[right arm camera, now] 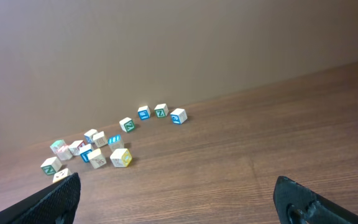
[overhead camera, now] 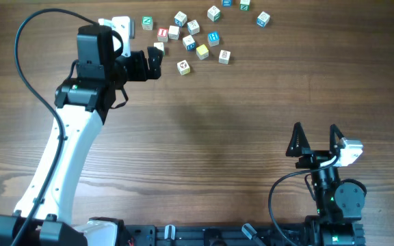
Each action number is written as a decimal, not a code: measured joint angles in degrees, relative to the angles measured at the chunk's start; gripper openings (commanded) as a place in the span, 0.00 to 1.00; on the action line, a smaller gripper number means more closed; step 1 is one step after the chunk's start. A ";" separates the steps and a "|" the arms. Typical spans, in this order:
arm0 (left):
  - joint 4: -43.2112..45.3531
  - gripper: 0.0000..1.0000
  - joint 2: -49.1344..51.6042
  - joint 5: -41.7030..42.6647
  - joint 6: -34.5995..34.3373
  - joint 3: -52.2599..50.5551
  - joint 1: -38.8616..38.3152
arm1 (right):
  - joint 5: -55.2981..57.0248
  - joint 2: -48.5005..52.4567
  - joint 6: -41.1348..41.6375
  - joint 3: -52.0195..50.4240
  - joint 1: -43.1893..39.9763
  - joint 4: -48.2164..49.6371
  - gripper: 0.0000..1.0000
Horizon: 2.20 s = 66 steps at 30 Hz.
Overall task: Form a horizontal line
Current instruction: 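Raise the left arm and reach toward the block pile, then lower the left gripper and grasp the white block with drawing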
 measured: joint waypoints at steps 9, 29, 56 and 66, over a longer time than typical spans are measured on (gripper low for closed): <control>8.37 1.00 7.15 -0.42 0.00 0.22 -0.02 | 0.00 0.00 0.00 0.00 0.00 0.00 1.00; 29.27 0.99 28.02 -0.96 -0.20 2.21 -2.62 | 0.00 0.00 0.00 0.00 0.00 0.00 1.00; 36.11 0.76 43.80 -7.26 -0.20 7.45 -2.69 | -0.02 0.00 0.00 0.00 0.00 0.00 1.00; 41.05 0.45 46.12 -7.72 -0.26 7.72 -2.69 | -0.02 0.00 0.00 0.02 0.00 0.00 1.00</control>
